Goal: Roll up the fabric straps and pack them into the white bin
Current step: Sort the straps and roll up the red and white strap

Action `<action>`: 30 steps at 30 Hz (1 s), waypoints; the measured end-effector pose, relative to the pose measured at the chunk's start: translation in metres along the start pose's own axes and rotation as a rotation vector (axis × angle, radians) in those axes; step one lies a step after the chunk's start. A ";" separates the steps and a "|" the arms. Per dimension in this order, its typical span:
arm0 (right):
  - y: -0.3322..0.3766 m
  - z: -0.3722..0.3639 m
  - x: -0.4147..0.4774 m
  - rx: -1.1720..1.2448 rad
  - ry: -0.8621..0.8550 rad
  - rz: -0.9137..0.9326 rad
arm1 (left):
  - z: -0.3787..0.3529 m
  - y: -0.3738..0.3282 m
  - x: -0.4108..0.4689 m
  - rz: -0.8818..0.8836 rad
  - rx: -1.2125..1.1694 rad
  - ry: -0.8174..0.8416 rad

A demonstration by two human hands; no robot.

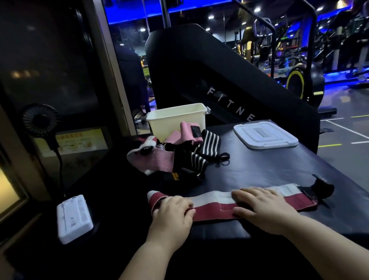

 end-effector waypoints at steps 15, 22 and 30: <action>0.013 0.013 -0.006 0.101 -0.056 0.004 | 0.007 0.026 0.009 0.190 0.072 0.088; -0.060 0.045 -0.022 0.284 -0.281 -0.215 | -0.007 -0.060 0.033 -0.028 -0.027 0.016; -0.094 0.023 -0.035 0.108 -0.130 -0.162 | -0.065 -0.140 0.056 -0.119 0.067 0.290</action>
Point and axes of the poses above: each hand's wrist, its own x-axis towards the middle knuckle, its own z-axis out of the back of the hand, y = z × x, the point moved 7 cm from there along x, towards the middle knuckle, and after that the axes turned 3 degrees about y, right-handed, at the moved point
